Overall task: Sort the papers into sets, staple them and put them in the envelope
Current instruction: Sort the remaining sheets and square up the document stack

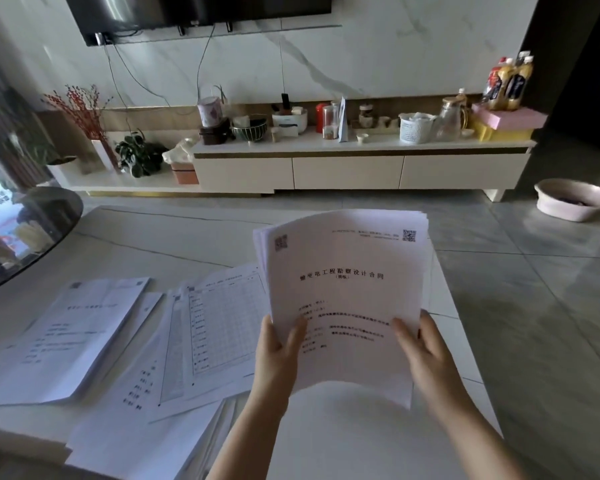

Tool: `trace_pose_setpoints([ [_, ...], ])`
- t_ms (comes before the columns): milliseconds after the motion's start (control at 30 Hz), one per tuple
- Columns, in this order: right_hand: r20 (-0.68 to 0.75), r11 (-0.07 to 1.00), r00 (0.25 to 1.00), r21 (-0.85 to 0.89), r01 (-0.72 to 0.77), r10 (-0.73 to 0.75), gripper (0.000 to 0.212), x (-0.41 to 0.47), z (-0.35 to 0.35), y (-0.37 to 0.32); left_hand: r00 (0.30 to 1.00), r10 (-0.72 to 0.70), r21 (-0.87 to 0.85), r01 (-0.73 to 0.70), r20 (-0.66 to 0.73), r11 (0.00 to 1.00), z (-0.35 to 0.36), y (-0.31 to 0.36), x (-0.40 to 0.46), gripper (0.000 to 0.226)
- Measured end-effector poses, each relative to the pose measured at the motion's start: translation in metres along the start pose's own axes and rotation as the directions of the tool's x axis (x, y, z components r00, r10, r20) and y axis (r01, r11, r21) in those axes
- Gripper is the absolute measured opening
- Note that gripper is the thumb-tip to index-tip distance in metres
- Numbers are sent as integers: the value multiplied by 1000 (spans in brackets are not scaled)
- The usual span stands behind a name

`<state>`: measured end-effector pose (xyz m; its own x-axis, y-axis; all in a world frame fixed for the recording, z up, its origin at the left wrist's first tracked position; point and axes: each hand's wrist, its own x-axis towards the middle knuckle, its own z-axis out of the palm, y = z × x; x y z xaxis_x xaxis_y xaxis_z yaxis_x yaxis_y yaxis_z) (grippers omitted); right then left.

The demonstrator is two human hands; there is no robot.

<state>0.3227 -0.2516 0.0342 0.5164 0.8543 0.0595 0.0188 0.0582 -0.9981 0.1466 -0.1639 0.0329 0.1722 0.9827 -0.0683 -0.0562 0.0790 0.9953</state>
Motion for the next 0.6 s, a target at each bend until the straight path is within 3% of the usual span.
trace_pose_setpoints([
  [133,-17,998,999,-48,36,-37,25,0,-4,3,999,27,-12,-27,34,1000,-3,1,-1,28],
  [233,-4,994,998,-91,54,-55,17,-3,8,1,1000,26,27,-26,-5,999,6,3,0,19],
  [367,-51,999,998,19,30,-29,19,0,4,-2,997,74,69,-73,-9,995,6,8,2,12],
  [500,-27,998,998,-28,-50,49,20,0,4,12,999,7,153,-11,32,988,3,-5,-3,14],
  [600,-40,1000,999,-17,-25,25,22,2,-1,9,1000,23,88,-23,1,996,0,-6,-1,14],
])
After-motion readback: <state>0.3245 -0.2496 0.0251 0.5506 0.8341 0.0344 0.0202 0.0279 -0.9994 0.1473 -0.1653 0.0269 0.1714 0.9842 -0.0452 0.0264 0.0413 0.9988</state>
